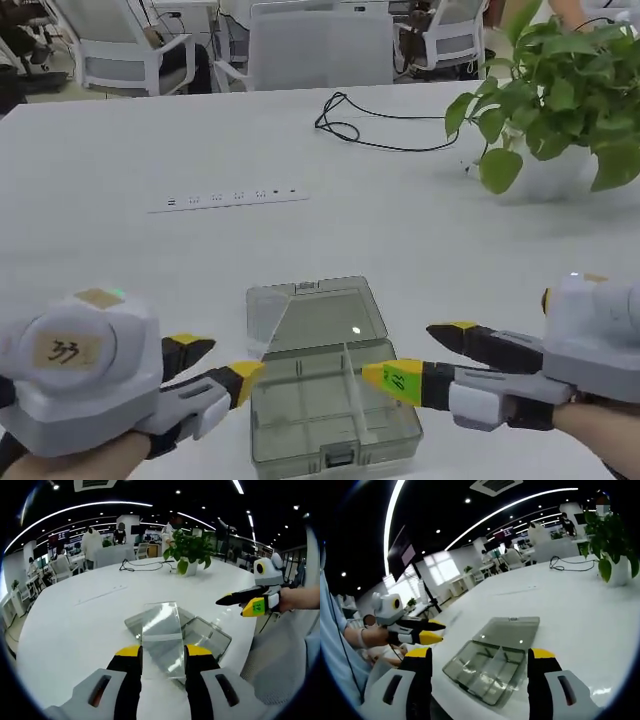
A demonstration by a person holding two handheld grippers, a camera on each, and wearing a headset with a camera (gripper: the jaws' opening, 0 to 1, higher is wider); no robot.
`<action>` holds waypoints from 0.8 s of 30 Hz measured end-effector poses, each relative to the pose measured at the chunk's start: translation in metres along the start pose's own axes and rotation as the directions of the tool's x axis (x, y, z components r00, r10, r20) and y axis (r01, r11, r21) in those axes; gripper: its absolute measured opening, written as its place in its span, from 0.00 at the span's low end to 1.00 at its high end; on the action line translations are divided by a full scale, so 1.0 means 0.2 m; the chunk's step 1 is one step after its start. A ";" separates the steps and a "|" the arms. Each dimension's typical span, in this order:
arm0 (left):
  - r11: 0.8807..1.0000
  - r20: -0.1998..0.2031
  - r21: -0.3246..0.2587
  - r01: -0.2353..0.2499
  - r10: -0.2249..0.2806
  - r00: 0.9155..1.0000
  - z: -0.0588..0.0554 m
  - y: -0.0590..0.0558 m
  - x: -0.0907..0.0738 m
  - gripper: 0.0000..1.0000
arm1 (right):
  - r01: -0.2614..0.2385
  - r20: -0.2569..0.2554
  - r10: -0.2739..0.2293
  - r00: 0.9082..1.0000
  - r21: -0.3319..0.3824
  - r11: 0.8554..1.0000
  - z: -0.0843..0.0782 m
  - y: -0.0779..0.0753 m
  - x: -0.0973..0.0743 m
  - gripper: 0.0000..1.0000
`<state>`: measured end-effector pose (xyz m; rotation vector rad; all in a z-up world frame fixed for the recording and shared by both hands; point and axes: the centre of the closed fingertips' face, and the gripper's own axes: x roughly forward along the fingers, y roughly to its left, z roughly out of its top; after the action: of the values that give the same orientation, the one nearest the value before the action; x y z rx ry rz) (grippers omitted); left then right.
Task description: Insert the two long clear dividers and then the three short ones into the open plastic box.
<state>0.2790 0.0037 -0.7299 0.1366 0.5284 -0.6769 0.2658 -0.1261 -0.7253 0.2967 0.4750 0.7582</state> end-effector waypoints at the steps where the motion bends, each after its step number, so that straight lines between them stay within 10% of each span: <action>1: 1.000 0.011 0.004 0.012 -0.012 1.000 0.01 -0.02 0.00 0.31 | -0.001 0.003 0.001 1.000 0.006 1.000 0.00 0.00 0.01 0.79; 12: 0.999 0.064 0.024 0.048 -0.049 0.997 0.10 -0.15 0.07 0.31 | -0.020 0.027 0.018 0.999 0.100 0.995 0.01 0.04 0.07 0.71; 24: 0.993 0.093 0.099 0.071 -0.080 0.992 0.13 -0.25 0.08 0.31 | -0.082 0.097 0.056 0.994 0.279 0.957 0.07 0.10 0.12 0.47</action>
<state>0.2694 -0.0526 -0.7133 0.1737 0.4100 -0.7791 0.2768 -0.0956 -0.7124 0.6145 0.4913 0.7417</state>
